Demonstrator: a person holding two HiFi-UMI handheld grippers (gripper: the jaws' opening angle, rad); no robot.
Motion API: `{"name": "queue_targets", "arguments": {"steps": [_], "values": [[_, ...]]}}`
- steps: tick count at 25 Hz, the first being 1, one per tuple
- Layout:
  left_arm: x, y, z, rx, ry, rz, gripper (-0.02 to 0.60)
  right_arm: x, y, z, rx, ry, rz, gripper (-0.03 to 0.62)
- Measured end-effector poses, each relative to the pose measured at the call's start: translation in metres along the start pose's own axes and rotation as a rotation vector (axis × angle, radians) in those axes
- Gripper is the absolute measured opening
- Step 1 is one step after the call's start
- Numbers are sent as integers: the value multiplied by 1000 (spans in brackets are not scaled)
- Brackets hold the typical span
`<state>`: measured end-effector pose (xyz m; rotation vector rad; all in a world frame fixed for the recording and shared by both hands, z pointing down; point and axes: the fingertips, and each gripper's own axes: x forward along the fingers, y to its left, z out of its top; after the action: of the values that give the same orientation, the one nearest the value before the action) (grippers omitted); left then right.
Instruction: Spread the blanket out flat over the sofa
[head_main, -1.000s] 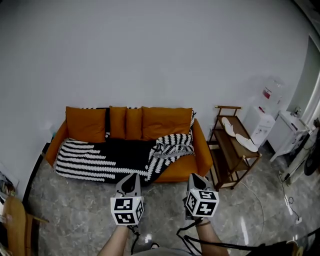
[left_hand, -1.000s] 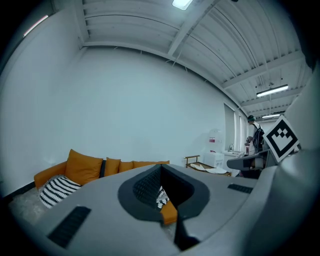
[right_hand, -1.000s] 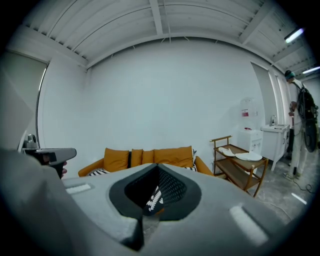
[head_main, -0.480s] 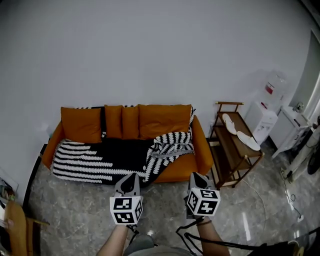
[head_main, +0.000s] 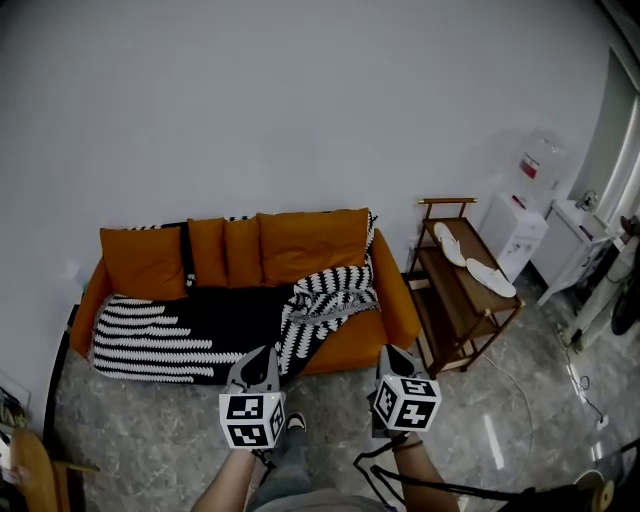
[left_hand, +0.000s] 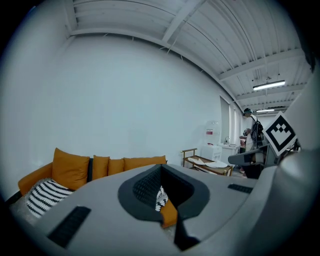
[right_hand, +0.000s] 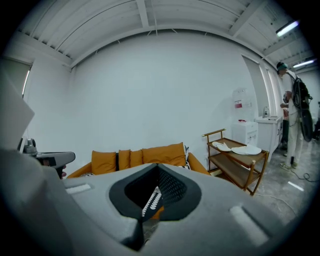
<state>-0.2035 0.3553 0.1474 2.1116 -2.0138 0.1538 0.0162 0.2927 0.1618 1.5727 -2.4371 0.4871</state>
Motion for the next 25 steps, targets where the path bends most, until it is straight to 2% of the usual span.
{"name": "queue_targets", "arguments": {"steps": [9, 25], "values": [[91, 29, 30, 17, 9, -33, 3, 82, -10, 38, 14, -5, -25, 5], [249, 81, 65, -2, 42, -82, 3, 222, -31, 103, 12, 2, -85, 5]]}}
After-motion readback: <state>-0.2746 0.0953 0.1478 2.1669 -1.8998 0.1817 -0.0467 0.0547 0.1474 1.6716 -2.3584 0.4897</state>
